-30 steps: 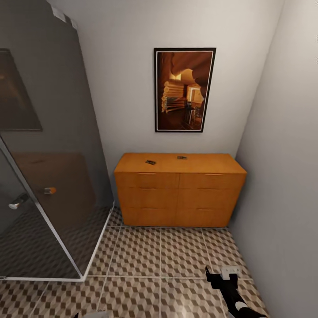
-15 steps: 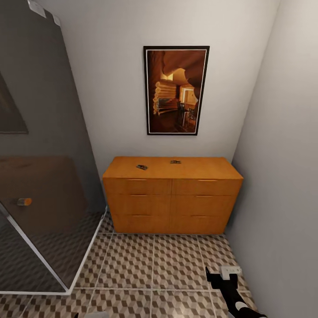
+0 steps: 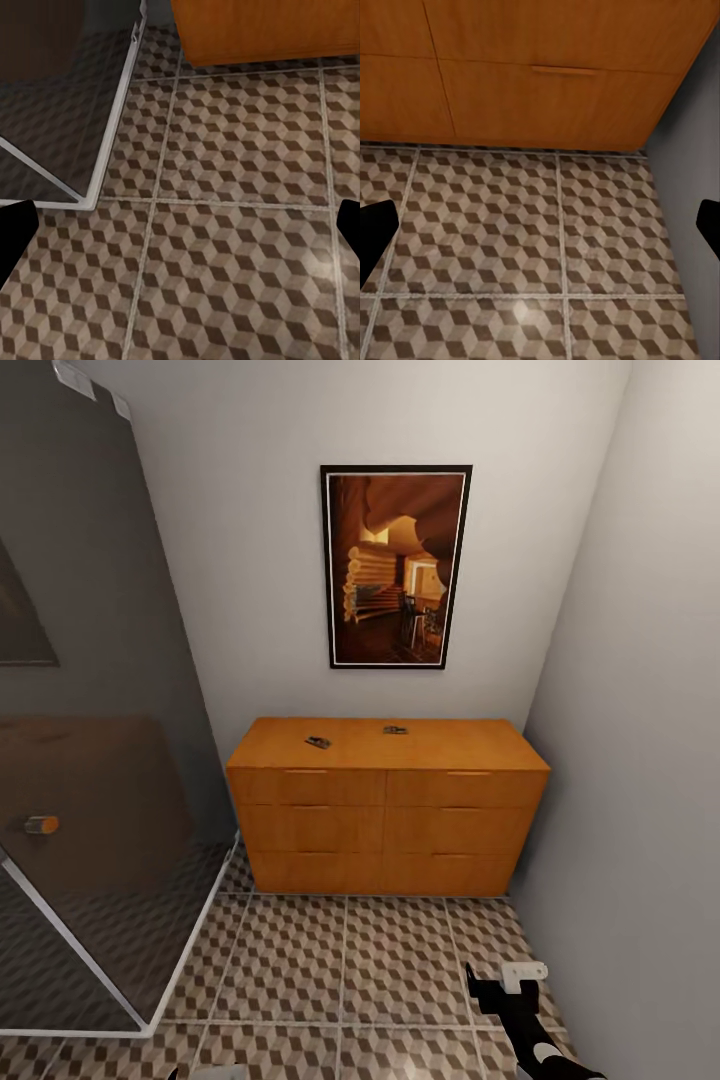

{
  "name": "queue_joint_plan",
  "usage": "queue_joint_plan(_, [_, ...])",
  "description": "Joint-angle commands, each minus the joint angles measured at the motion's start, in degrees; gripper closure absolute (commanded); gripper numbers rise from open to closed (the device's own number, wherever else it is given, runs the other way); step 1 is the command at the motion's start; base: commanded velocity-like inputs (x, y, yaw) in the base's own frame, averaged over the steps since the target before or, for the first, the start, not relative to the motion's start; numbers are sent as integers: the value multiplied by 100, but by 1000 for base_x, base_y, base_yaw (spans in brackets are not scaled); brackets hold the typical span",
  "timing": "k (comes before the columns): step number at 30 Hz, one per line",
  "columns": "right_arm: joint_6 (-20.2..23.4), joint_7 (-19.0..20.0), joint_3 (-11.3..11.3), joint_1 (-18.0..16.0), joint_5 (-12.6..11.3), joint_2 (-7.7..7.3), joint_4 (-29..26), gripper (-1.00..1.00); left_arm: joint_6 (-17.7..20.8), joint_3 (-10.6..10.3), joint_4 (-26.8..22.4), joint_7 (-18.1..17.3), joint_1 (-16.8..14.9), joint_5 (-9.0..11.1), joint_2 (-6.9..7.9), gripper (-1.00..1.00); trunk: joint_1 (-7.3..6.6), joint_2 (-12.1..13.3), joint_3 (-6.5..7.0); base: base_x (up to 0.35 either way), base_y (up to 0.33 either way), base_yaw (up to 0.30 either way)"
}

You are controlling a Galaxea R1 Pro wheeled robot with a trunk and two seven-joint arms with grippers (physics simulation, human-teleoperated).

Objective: Take the four mousetraps from the cabinet in the bathroom and place them on the bathroom floor. Make sure all four end up on the same floor surface, and ensure that at least two of them are either under or directly next to the same bathroom sink.

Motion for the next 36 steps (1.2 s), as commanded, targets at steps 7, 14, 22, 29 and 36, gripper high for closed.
queue_joint_plan(7, [-10, -29, 50, -4, -23, -13, 1, -100, -33, -50, 23, 11, -11, 44, -4, -100, 4, -13, -12, 2, -1, 0])
queue_joint_plan(14, [-43, -63, 16, 29, -56, 12, -10, -100, -1, -50, 24, 44, 22, 44, 29, -100, 4, -13, -12, 0, 0, 0])
queue_joint_plan(22, [-68, -236, -116, 290, -212, 268, -8, -100, 15, -50, 23, 76, 283, 44, 126, -100, 4, -13, -12, 0, 0, 0])
queue_joint_plan(29, [-64, -221, -116, 518, -187, 387, -9, -100, 145, -50, 23, 60, 511, 39, 207, -100, 4, -13, -12, 0, 0, 0])
queue_joint_plan(36, [-70, -205, -113, 551, -176, 387, -17, -100, 210, -50, 23, 55, 739, 38, 230, -100, 4, -13, -12, 0, 0, 0])
